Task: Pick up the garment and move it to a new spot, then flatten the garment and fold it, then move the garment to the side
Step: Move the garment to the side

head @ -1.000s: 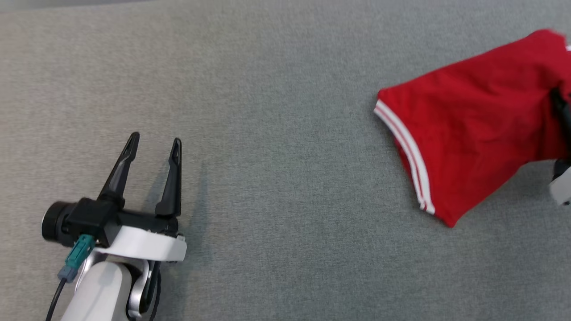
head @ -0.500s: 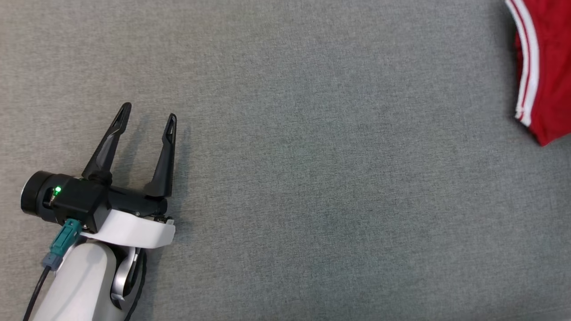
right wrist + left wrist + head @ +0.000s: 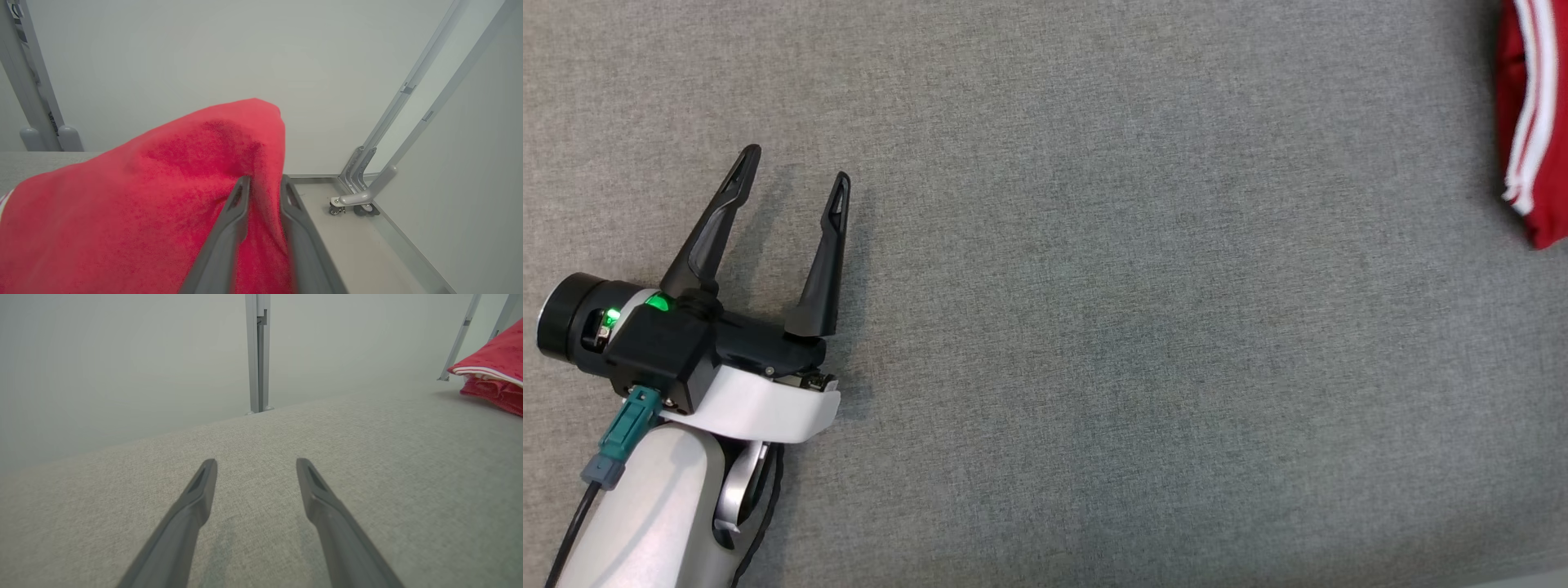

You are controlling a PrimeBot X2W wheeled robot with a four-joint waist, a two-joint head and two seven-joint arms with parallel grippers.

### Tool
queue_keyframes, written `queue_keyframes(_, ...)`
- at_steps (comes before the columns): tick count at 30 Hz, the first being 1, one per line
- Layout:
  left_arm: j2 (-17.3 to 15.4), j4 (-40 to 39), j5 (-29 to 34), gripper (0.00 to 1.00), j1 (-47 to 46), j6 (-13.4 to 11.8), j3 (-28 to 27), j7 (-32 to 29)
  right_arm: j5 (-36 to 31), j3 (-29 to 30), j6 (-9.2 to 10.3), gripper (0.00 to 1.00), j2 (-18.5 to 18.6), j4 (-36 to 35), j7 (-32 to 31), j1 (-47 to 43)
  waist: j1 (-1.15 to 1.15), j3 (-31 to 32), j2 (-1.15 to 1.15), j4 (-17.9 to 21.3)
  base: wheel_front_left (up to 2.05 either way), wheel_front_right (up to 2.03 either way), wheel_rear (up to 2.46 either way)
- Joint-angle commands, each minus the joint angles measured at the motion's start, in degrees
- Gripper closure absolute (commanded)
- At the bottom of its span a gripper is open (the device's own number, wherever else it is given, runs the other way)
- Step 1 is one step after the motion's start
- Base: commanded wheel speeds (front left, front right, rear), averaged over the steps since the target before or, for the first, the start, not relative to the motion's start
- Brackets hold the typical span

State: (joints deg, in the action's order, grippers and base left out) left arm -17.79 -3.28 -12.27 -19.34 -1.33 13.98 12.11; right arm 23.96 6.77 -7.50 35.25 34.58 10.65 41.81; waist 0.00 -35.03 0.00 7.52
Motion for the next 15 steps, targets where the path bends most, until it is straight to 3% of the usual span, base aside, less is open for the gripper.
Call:
queue_keyframes(1,-0.53,-0.38,0.20,0.00,-1.16,-0.25,-0.16,-0.09,-0.47,0.10,0.01,0.00,-0.01,0.82,0.78,0.28,0.00,0.08,0.00,0.16,0.00,0.00,0.00)
queue_keyframes(8,-0.61,0.00,-0.25,0.00,0.08,-0.70,0.17,-0.18,-0.88,-0.33,0.01,0.00,-1.10,3.10,2.68,0.12,0.00,1.81,0.00,0.70,0.00,0.00,0.00)
queue_keyframes(15,0.17,2.08,-1.05,0.00,2.17,-1.18,0.65,0.42,-1.58,-1.36,0.01,0.00,-4.10,0.40,3.94,-2.72,0.00,7.10,0.00,0.50,0.00,0.00,0.00)
